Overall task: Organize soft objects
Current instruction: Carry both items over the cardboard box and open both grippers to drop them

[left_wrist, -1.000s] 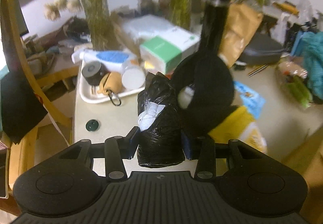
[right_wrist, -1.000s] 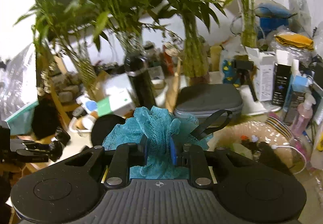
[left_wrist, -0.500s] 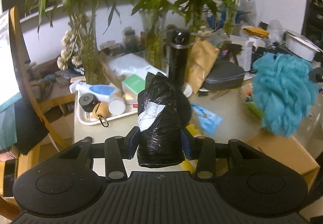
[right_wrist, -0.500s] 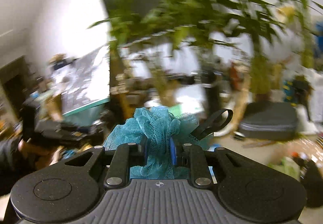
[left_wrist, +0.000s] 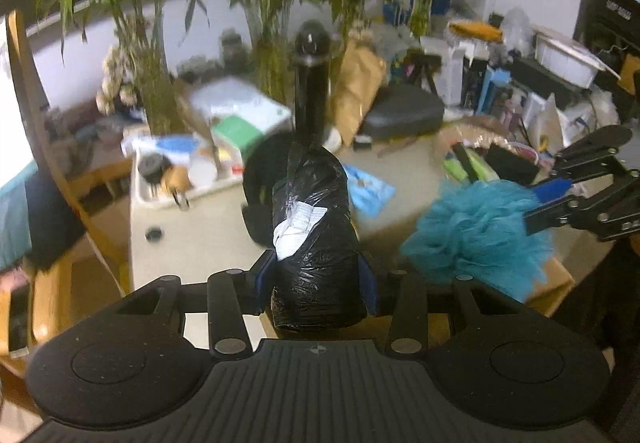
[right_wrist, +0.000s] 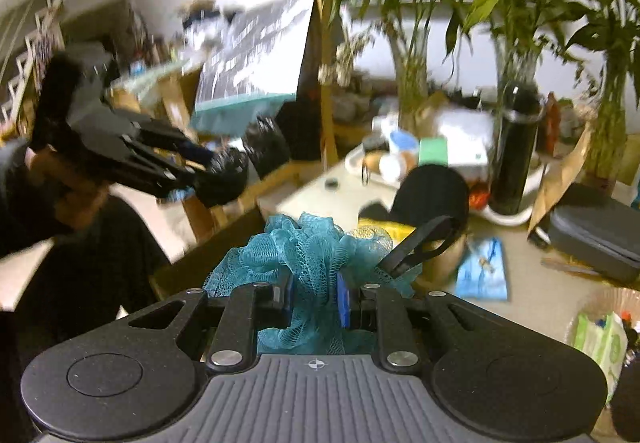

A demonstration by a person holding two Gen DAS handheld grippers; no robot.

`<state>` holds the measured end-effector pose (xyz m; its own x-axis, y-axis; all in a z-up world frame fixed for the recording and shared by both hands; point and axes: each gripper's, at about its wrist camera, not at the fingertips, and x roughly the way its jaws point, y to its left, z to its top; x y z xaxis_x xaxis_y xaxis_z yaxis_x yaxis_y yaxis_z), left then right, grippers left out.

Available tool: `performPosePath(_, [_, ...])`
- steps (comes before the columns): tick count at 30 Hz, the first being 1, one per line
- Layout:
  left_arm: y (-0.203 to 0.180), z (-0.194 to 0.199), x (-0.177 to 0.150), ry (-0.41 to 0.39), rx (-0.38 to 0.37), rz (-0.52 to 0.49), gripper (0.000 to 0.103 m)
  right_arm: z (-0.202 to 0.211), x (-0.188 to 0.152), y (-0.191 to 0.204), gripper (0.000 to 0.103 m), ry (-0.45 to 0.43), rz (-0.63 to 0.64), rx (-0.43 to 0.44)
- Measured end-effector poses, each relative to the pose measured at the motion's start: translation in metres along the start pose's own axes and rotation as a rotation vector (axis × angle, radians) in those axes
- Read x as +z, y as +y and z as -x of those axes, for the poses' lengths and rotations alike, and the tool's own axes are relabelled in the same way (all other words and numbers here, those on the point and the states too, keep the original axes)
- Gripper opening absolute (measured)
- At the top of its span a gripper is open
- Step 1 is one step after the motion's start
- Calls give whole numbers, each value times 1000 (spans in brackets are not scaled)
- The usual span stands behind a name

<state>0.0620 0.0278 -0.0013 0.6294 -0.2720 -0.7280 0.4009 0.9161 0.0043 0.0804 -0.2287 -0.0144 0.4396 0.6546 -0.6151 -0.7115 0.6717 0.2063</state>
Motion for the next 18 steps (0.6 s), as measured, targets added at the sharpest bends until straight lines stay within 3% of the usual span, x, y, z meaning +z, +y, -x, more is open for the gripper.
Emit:
performPosePath(5, [-4, -8, -17, 56, -30, 43, 42, -19, -13, 11, 24, 116, 49, -27])
performPosePath(9, [-5, -17, -28, 92, -29, 85, 43, -27, -18, 15, 30, 156, 75, -27])
performPosePath(13, [0, -26, -37, 114, -40, 141, 47, -27, -18, 21, 61, 156, 100, -5])
performPosePath(14, [1, -26, -39, 110, -40, 150, 57, -27, -17, 22, 68, 149, 107, 0])
performPosePath(15, [1, -26, -41, 99, -41, 155, 64, -26, -17, 24, 84, 137, 116, 5])
performPosePath(16, [2, -24, -43, 78, -55, 155, 66, -24, -16, 25, 95, 123, 124, 9])
performPosePath(18, [-1, -19, -45, 49, -56, 145, 72, -19, -14, 27, 98, 83, 134, 9])
